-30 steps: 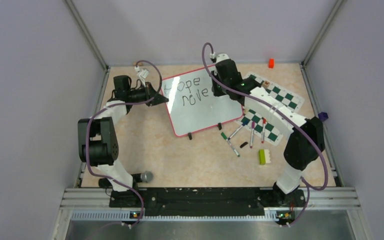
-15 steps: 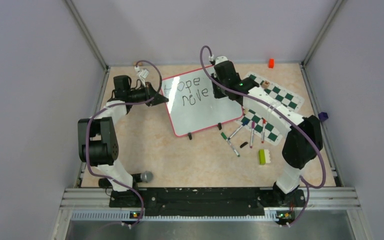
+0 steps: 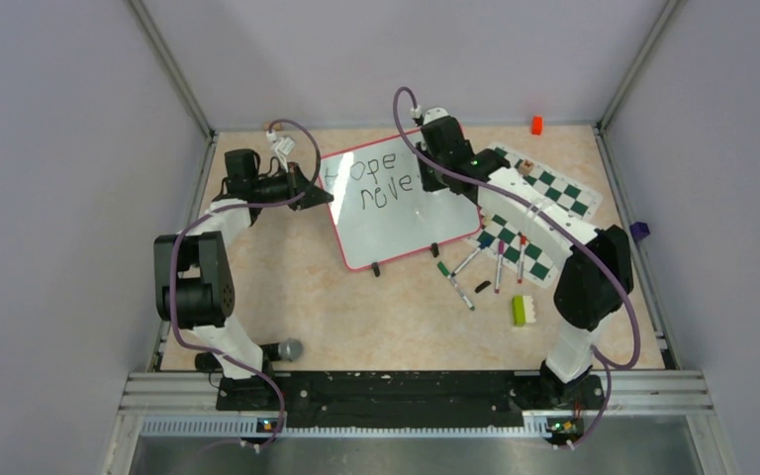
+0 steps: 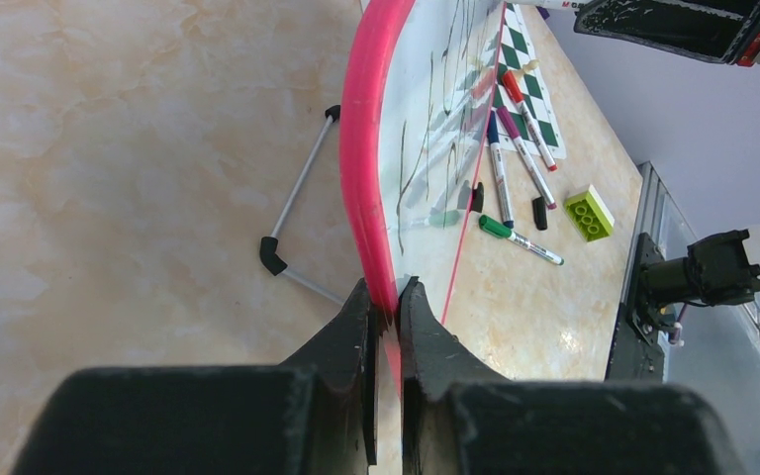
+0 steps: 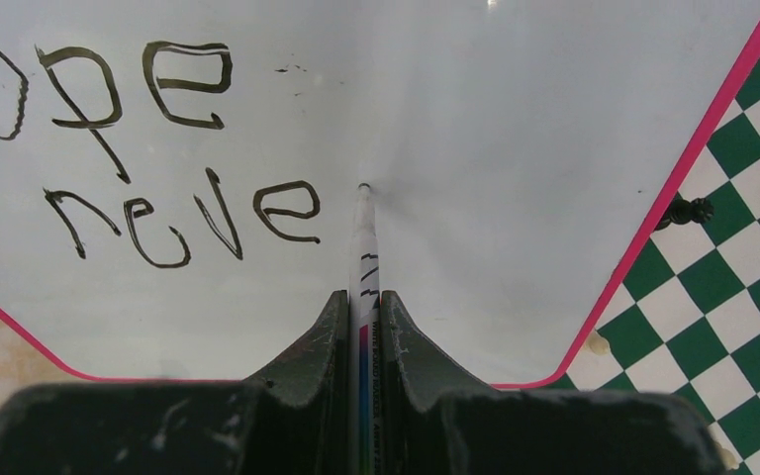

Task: Write a sentence on the whiteboard

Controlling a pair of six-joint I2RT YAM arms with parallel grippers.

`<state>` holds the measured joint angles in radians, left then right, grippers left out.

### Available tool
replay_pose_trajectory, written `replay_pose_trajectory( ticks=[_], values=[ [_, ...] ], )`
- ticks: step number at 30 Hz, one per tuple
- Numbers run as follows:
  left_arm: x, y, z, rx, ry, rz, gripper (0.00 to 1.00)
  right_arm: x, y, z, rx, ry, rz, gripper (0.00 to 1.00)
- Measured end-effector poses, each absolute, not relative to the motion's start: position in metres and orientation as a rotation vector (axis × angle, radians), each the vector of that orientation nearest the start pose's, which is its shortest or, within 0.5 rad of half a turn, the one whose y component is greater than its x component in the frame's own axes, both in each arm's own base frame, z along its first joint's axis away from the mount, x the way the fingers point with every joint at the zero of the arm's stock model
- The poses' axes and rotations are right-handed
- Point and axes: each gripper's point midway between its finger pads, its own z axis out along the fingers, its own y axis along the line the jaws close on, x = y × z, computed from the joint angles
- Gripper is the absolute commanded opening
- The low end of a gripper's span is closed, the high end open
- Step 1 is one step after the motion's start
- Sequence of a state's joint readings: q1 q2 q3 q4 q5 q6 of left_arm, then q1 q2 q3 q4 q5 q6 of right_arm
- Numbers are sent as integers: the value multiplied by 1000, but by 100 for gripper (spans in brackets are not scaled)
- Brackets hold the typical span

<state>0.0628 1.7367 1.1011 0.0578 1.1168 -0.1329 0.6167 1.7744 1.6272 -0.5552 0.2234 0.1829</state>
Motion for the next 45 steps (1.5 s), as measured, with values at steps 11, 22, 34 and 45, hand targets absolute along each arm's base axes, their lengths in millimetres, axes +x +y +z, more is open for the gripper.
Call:
replay_pose_trajectory(
  ticks=[11,22,34,45],
  values=[
    [406,-135,162,452,1953,-1218,0,418,257,206,-370,2231,169,0],
    [406,-135,162,450,1954,-1216,0,411,252,193,-381,2266,149,0],
    [406,-135,162,448,1955,-1218,0,406,249,189,-387,2284,141,0],
    [406,-135,162,448,1954,-1219,0,408,249,192,-391,2294,130,0]
  ],
)
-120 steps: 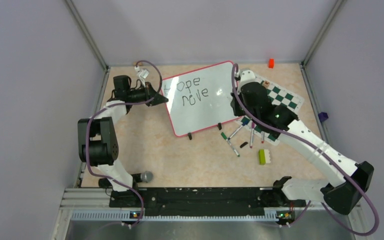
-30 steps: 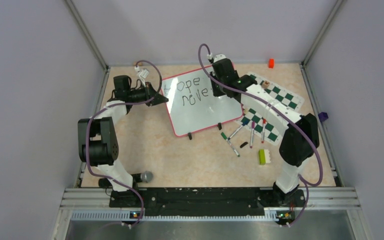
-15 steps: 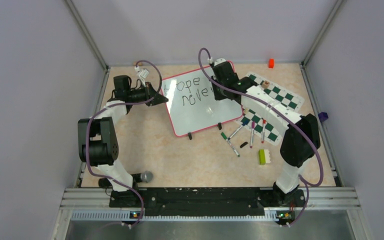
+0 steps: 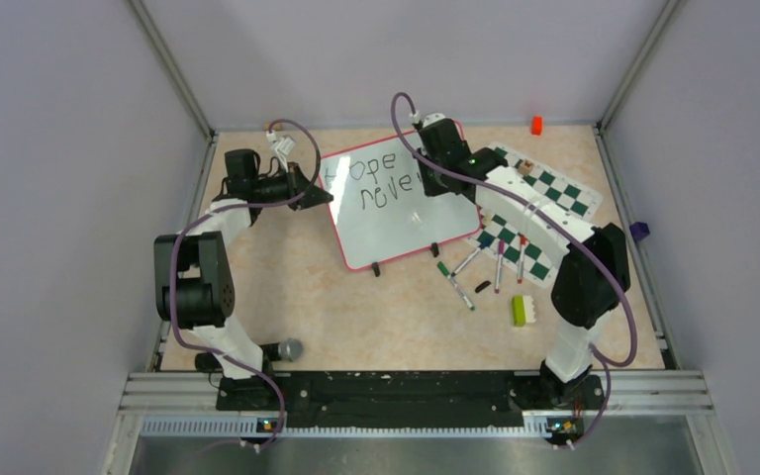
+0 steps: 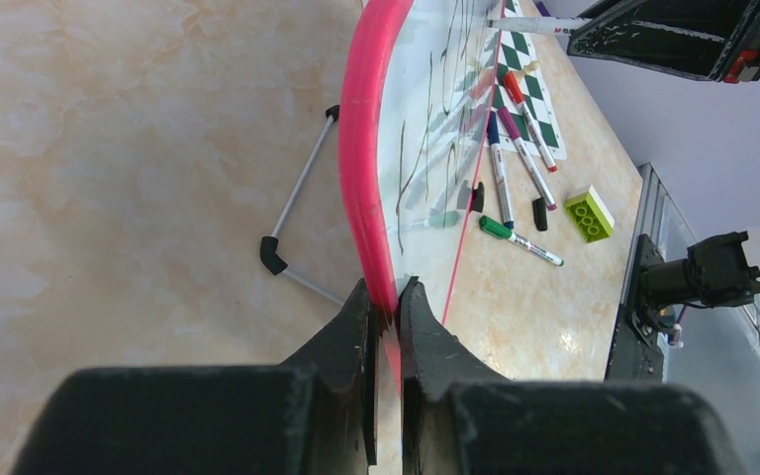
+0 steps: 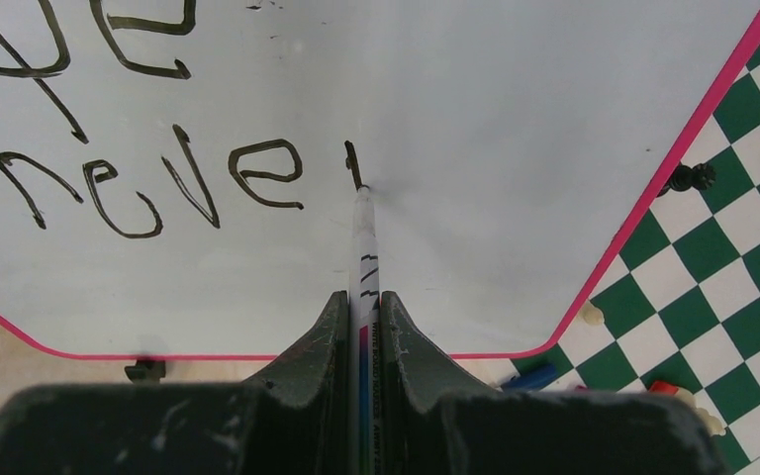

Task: Write a sentence on the whiteboard

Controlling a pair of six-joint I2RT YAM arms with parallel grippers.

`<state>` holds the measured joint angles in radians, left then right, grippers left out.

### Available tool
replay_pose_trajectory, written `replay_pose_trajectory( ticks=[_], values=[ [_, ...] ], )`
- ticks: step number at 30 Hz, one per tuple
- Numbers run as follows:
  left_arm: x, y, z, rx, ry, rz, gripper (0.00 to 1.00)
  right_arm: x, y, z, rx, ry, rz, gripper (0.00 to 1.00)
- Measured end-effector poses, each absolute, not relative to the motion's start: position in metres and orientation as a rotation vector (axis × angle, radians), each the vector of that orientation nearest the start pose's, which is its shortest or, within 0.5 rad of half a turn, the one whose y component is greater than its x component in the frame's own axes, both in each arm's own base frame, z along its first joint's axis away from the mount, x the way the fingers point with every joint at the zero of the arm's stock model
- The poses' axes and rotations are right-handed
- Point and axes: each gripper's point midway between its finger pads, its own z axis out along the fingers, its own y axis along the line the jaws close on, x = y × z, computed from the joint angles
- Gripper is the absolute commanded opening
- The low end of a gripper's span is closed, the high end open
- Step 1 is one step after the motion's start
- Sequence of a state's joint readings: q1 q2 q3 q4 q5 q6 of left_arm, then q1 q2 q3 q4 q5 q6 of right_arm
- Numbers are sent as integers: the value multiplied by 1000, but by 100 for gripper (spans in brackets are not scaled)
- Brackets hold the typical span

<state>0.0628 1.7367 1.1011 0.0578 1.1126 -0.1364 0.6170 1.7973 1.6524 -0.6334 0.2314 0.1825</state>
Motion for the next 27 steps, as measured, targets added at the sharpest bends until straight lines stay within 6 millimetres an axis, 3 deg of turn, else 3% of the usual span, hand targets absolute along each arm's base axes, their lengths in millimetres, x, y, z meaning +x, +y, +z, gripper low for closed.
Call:
replay_pose_trajectory(
  ticks=[27],
  values=[
    [406,-135,162,447,1956,-1217,0,424,247,208,-348,2261,70,0]
  ],
)
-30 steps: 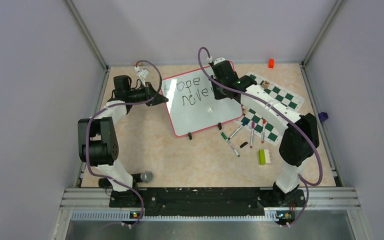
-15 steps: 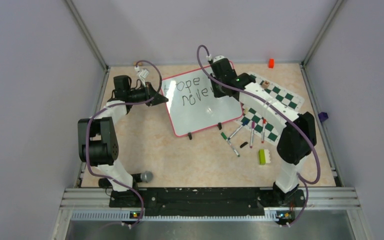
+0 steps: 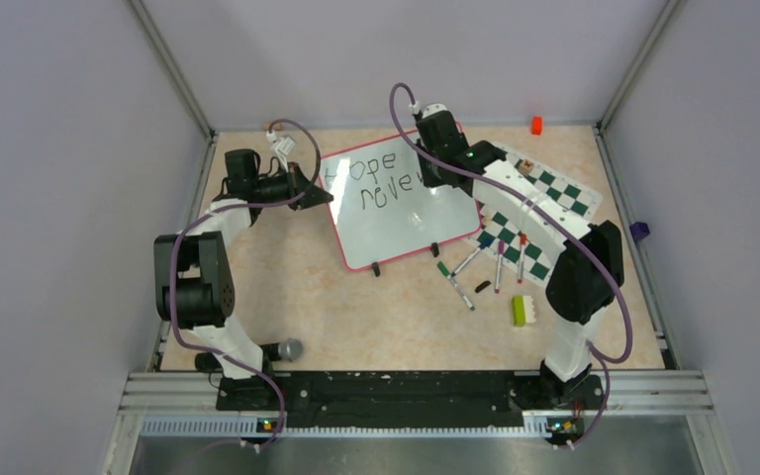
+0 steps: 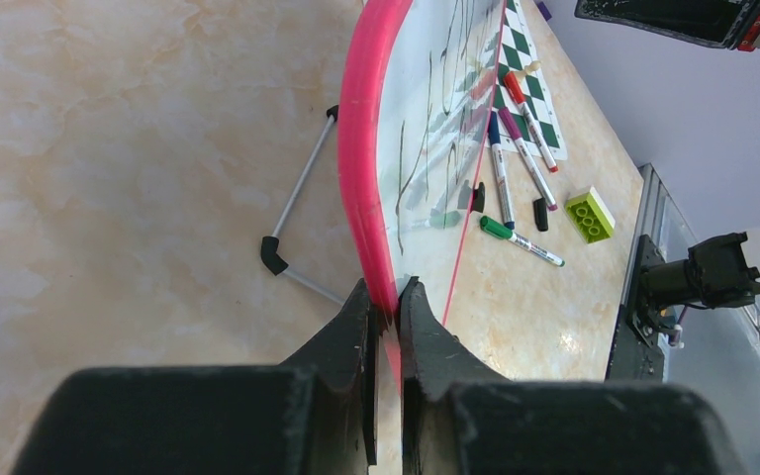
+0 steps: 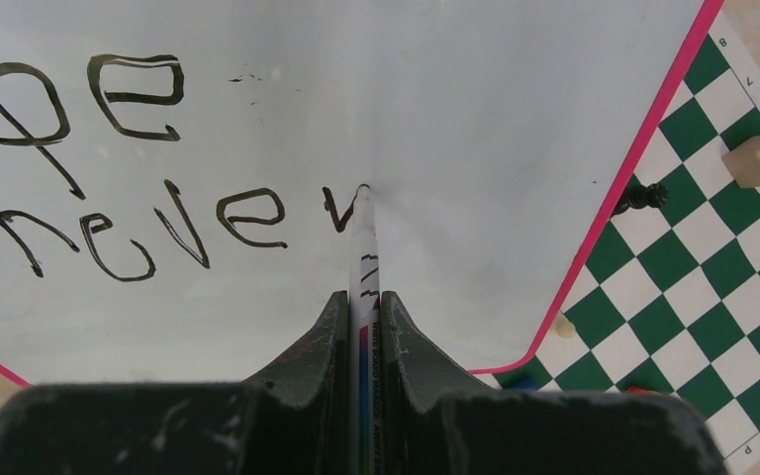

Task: Write a sentence on the whiteboard

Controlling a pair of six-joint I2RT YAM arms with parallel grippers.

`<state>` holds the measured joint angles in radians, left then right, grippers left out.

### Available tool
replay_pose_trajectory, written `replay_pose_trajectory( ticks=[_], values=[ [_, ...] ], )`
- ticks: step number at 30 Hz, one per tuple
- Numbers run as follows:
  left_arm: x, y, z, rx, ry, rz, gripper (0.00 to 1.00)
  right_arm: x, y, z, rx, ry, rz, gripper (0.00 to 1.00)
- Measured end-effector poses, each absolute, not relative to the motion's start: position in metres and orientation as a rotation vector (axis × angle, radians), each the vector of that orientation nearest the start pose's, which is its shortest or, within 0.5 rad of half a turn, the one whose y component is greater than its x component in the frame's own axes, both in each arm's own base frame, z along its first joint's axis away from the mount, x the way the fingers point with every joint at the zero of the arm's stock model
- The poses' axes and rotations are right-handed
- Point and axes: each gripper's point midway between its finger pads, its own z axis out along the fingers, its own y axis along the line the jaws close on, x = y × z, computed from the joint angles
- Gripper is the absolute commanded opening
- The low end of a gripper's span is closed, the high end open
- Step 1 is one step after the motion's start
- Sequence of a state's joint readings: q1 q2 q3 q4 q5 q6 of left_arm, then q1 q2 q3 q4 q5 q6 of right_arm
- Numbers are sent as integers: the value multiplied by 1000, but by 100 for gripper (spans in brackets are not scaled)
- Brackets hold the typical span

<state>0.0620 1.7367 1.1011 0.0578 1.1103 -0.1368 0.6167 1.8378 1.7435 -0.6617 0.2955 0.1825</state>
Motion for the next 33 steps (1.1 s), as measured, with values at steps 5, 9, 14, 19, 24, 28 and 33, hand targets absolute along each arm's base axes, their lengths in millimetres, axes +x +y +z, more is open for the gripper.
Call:
replay_pose_trajectory(
  ticks=[5,9,14,19,24,28,33],
  values=[
    [406,-135,162,448,1955,-1219,0,423,247,209,-352,2262,85,0],
    [406,-135,162,450,1954,-1221,0,417,246,221,-353,2248,133,0],
    [406,-135,162,450,1954,-1221,0,397,240,247,-354,2205,203,0],
    [406,-135,162,450,1954,-1221,0,375,235,256,-349,2178,277,0],
    [405,-135,162,450,1954,-1222,0,358,237,236,-362,2203,263,0],
    [405,-135,162,450,1954,-1222,0,335,258,218,-429,2208,265,0],
    [405,-135,162,450,1953,-1222,0,314,274,211,-483,2194,292,0]
  ],
)
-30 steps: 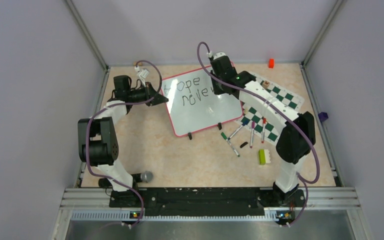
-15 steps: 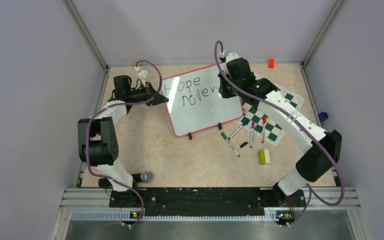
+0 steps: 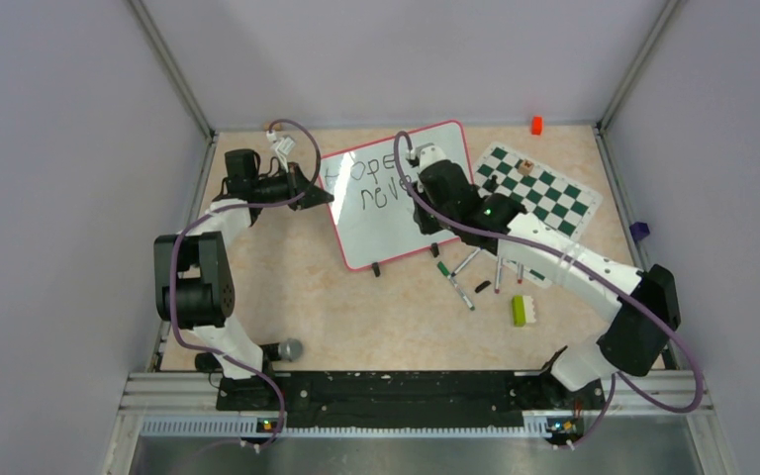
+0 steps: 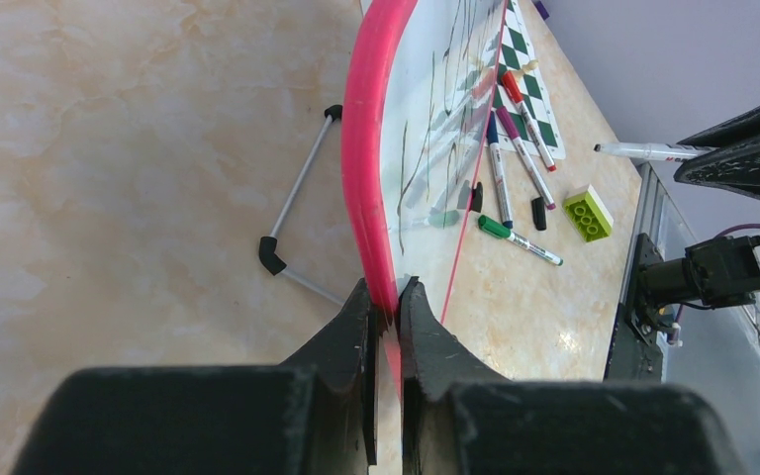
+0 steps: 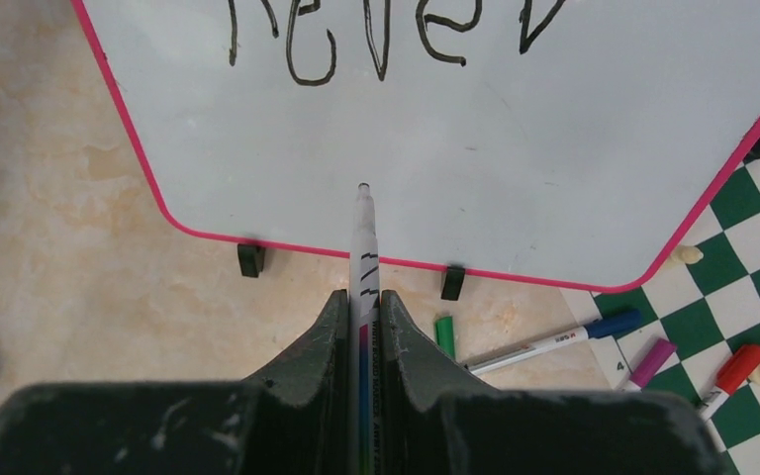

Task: Write a sentence on the whiteboard

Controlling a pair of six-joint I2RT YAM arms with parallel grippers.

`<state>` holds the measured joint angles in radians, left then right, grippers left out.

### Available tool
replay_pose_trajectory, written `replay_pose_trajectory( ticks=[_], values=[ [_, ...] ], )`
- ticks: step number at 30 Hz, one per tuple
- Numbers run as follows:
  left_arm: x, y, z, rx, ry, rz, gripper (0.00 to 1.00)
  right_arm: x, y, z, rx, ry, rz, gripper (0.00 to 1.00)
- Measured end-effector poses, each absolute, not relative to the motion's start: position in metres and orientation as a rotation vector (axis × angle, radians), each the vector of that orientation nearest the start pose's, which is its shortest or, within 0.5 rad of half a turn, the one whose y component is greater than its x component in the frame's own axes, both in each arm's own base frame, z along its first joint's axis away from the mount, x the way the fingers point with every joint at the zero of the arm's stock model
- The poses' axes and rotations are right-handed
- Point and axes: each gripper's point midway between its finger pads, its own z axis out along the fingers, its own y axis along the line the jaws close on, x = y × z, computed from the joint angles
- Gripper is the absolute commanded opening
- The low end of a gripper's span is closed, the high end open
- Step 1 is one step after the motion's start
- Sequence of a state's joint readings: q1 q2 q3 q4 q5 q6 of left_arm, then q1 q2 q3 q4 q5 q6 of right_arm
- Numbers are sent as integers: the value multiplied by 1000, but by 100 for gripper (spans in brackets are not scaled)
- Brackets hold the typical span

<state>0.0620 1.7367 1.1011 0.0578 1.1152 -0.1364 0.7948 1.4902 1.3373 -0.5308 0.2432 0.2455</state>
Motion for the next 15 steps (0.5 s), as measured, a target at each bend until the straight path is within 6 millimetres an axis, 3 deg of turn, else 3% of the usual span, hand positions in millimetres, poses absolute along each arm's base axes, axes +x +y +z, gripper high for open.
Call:
replay_pose_trajectory(
  ticks=[9,15],
  values=[
    [405,-135,162,451,1953,-1222,0,320,270,227,-436,2133,268,0],
    [405,-135,162,450,1953,-1222,0,318,271,225,-441,2135,281,0]
  ],
)
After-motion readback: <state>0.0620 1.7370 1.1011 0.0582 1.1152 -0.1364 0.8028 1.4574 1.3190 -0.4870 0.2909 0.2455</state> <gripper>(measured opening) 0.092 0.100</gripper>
